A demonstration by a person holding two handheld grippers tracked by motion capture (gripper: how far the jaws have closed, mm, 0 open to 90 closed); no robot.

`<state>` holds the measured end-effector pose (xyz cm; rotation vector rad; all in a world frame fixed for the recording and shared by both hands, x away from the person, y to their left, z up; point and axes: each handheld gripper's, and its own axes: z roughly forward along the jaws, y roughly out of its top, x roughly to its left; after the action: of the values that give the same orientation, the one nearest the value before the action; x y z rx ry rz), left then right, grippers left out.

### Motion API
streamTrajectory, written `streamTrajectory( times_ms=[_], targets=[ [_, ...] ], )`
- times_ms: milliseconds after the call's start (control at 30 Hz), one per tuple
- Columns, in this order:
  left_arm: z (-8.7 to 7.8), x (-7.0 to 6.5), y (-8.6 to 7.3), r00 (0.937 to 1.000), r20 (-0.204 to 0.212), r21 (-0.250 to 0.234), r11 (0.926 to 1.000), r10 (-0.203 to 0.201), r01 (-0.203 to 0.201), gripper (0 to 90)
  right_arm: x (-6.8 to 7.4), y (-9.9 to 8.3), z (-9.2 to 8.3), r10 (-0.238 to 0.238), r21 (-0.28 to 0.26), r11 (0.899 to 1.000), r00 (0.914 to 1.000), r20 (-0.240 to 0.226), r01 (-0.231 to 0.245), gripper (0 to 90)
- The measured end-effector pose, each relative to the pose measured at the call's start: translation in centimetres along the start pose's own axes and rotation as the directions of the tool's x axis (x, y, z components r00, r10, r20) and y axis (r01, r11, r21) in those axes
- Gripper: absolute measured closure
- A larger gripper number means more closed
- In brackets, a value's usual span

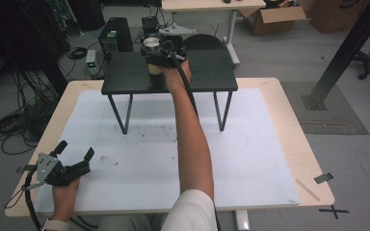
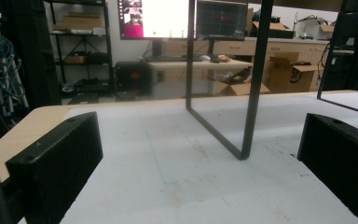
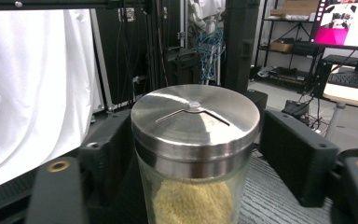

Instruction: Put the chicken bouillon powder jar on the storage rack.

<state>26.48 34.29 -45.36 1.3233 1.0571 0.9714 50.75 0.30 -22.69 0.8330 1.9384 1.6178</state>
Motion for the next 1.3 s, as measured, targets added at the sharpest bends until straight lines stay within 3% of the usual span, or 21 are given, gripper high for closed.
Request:
streamTrajectory(
  times_ms=[200, 333, 500, 867, 1300],
  targets=[
    [0.0, 0.0, 0.0, 1.0000, -0.001, 0.001, 1.0000, 0.000, 0.000, 0.5, 0.2, 0.2, -0.5, 0.000, -0.008, 1.000, 1.0000, -0.001, 0.000, 18.6],
    [0.0, 0.0, 0.0, 1.0000, -0.002, 0.003, 1.0000, 0.003, -0.003, 0.5, 0.4, 0.3, -0.9, 0.025, -0.005, 1.000, 0.9996, 0.010, -0.025, 8.0],
    [0.0, -0.1, 0.0, 1.0000, -0.002, 0.002, 1.0000, 0.004, -0.004, 0.6, 0.6, 0.3, -1.5, 0.042, 0.010, 0.999, 0.9991, 0.007, -0.042, 2.6],
    [0.0, -0.1, 0.0, 1.0000, -0.003, 0.001, 1.0000, 0.004, -0.004, 0.6, 0.9, -0.4, -3.8, 0.045, 0.005, 0.999, 0.9986, -0.028, -0.045, 0.3],
    [0.0, -0.1, 0.0, 1.0000, -0.004, 0.002, 1.0000, 0.007, -0.007, 0.7, 1.2, -0.8, -6.1, 0.036, -0.007, 0.999, 0.9991, -0.023, -0.037, 0.0]
  ],
)
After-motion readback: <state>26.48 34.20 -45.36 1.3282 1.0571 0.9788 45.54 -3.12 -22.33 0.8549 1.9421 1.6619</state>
